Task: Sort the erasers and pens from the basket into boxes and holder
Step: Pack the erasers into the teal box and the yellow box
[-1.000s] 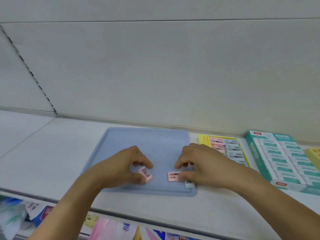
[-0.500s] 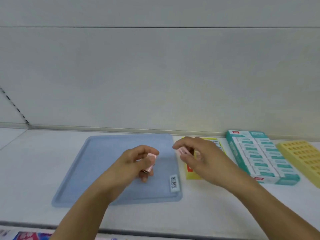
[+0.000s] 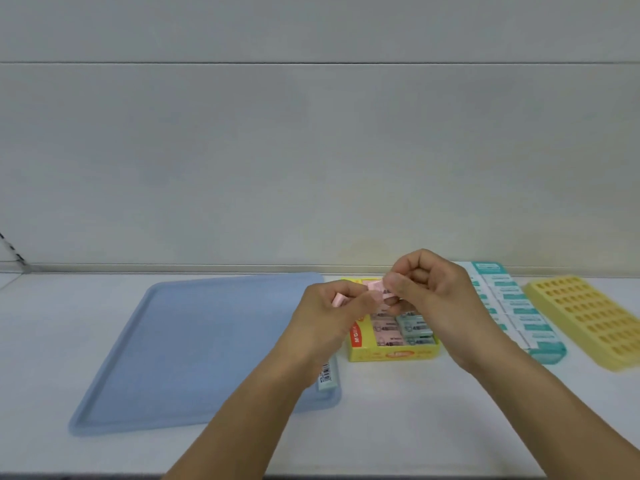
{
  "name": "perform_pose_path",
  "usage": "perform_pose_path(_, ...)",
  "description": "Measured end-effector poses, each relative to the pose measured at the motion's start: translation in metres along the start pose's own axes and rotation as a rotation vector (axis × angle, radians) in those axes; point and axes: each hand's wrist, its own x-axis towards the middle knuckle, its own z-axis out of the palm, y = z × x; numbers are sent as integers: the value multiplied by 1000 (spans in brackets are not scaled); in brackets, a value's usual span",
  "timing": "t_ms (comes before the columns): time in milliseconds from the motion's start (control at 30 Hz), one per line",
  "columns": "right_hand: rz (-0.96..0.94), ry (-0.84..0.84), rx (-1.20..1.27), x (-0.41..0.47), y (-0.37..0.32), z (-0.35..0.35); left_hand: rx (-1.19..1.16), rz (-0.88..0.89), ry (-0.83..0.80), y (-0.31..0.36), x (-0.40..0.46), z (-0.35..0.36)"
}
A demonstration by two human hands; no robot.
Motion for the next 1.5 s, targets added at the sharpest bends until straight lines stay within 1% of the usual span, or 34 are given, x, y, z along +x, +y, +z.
perform_pose_path(67, -117, -36, -250, 0, 4, -9, 19, -40, 13, -1, 1, -2)
perform_pose_path(167, -384, -123, -765, 4, 9, -23, 30, -109, 18, -4, 4, -5)
perform_pose_path(200, -455, -148, -885, 6, 10, -26, 41, -120, 15, -4, 5, -5)
perform_pose_path(233, -498, -166, -952, 8, 10, -28, 54, -127, 9, -4, 6, -4)
perform_pose_path(267, -517, -185, -968, 10, 10, -29, 66, -126, 2, -3, 7, -3)
perform_pose_path(367, -543, -255, -913, 14, 10, -29, 80, -103, 6, -2, 6, 2)
perform_pose_path(467, -498, -260, -914, 21, 14, -27, 100, -71, 53, -6, 6, 2)
perform_pose_path(500, -460, -248, -902, 24, 16, -27, 169, -50, 86, -9, 7, 1)
perform_pose_path(533, -415, -234, -869, 27, 17, -27, 314, -30, 122, -15, 9, -1)
perform_pose_path(600, -326, -224, -790, 32, 22, -26, 696, -39, 157, -22, 9, -3)
perform_pose_path(633, -299, -233, -776, 34, 25, -25, 815, -50, 158, -22, 8, -3)
perform_pose_path(667, -283, -247, -788, 35, 27, -24, 862, -58, 148, -22, 7, -3)
perform_pose_path(767, -260, -287, -922, 37, 30, -20, 879, -47, 137, -22, 5, -2)
perform_pose_path(933, -279, -328, -1149, 45, 24, -12, 920, -29, 138, -25, 8, -3)
perform_pose_path(1033, -248, -293, -1141, 51, 26, -7, 904, -31, 139, -28, 10, -4)
perform_pose_path(1133, -204, -272, -1038, 51, 27, -8, 880, -30, 142, -31, 12, -5)
perform_pose_path(1200, -219, -287, -994, 49, 29, -12, 731, -2, 180, -36, 15, -5)
perform_pose_path(1233, -241, -282, -969, 46, 31, -14, 578, 11, 223, -38, 16, -5)
perform_pose_path(1300, -278, -206, -893, 41, 34, -18, 127, -55, 271, -36, 17, -5)
perform_pose_path(1367, -298, -141, -873, 36, 36, -22, -332, -157, 242, -28, 17, -6)
perform_pose_path(1400, -291, -162, -893, 33, 35, -21, -479, -186, 223, -25, 16, -7)
perform_pose_path(1433, -279, -221, -918, 30, 34, -20, -587, -202, 208, -22, 15, -8)
perform_pose_path(1500, -295, -378, -990, 26, 34, -15, -725, -217, 185, -18, 13, -9)
